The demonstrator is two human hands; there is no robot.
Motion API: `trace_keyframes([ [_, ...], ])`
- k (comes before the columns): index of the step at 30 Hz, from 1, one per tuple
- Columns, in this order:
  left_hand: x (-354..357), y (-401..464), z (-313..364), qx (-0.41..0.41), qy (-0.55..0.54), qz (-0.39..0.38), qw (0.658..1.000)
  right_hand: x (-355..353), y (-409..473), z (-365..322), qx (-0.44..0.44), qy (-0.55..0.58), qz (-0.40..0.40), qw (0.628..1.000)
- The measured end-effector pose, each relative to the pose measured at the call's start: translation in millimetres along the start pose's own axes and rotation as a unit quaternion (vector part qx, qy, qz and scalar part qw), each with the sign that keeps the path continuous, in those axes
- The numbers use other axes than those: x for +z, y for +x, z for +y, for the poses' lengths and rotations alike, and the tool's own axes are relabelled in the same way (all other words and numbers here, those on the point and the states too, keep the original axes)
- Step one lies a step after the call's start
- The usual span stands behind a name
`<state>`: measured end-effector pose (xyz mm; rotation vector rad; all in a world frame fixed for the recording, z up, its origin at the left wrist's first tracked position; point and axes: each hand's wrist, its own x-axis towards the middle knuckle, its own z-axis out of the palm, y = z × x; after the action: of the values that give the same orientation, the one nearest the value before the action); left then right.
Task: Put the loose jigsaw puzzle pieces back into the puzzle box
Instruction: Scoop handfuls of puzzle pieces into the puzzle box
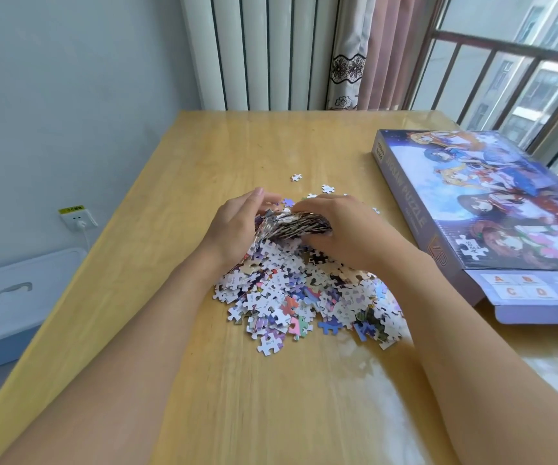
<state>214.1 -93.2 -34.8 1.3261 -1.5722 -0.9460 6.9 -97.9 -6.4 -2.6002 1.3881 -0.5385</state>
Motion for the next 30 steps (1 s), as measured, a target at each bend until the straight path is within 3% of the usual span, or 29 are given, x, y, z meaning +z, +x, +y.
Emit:
trace_keyframes([
  [7, 4, -2, 3, 0.011, 0.003, -0.023, 1.0, 6, 0, -4, 0.015, -0.01, 0.019, 1.0],
  [13, 1, 0, -2, 0.032, 0.005, 0.061, 0.998, -3, -4, -2, 0.034, 0.086, 0.071, 0.993],
  [18, 0, 4, -4, 0.026, -0.029, 0.076, 0.996, -14, -8, 2, 0.086, 0.264, 0.102, 0.955],
  [23, 4, 2, -4, 0.019, -0.019, 0.071, 0.997, -15, -11, 2, 0.105, 0.314, 0.09, 0.939],
  [30, 5, -5, -2, 0.069, -0.005, 0.074, 0.995, -17, -12, -3, 0.131, 0.463, 0.13, 0.867],
])
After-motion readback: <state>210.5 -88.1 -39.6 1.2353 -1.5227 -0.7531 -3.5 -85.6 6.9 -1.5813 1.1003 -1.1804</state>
